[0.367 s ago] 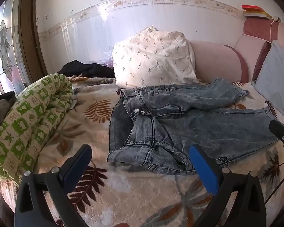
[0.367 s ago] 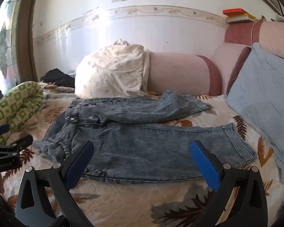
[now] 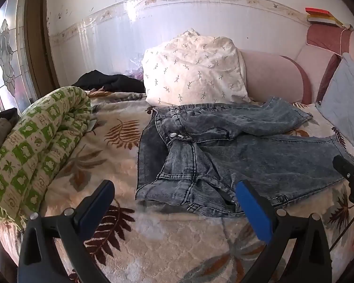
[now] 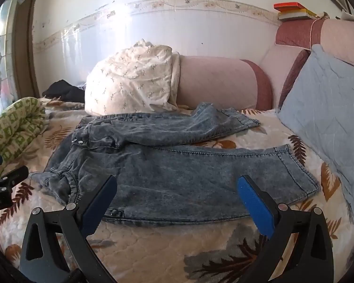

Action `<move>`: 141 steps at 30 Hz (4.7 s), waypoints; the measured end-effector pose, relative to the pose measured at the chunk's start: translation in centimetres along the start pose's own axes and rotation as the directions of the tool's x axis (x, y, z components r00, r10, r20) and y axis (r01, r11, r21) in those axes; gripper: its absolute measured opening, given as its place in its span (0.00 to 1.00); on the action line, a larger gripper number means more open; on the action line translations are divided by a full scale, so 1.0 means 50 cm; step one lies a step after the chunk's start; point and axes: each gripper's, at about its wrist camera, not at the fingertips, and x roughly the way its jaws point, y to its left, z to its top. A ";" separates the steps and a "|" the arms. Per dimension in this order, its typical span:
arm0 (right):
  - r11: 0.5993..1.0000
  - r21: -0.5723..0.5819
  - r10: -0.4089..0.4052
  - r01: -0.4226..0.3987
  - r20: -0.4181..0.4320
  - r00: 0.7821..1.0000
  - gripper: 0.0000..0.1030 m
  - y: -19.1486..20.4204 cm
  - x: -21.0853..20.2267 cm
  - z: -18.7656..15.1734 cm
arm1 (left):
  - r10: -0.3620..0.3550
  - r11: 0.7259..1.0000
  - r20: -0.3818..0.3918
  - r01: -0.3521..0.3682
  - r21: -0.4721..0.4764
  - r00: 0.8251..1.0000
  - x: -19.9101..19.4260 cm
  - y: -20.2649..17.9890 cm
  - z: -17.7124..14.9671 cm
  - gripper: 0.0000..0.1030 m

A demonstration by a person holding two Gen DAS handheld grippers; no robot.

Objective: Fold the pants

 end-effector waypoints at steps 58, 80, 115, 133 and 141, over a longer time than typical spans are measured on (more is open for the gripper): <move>0.913 0.398 -0.011 0.092 -0.202 0.979 1.00 -0.185 0.142 -0.017 | -0.053 0.985 -0.222 0.013 -0.174 0.974 0.208 0.094 -0.101 1.00; 0.948 0.311 -0.013 0.070 -0.182 0.983 1.00 -0.151 0.155 0.001 | 0.111 0.990 -0.042 -0.107 0.093 0.993 -0.019 0.037 -0.080 1.00; 0.887 0.455 -0.018 0.084 -0.148 0.989 1.00 -0.249 0.081 -0.001 | 0.091 0.996 0.025 -0.091 0.001 0.996 -0.004 0.080 0.069 1.00; 0.938 0.329 -0.025 0.110 -0.253 0.967 1.00 -0.394 0.306 0.246 | -0.193 0.953 -0.350 0.091 -0.289 0.917 0.512 0.184 0.313 0.99; 0.947 0.301 -0.049 0.114 -0.217 0.975 1.00 -0.385 0.408 0.337 | -0.202 0.959 -0.431 0.088 -0.270 0.880 0.612 0.150 0.328 0.93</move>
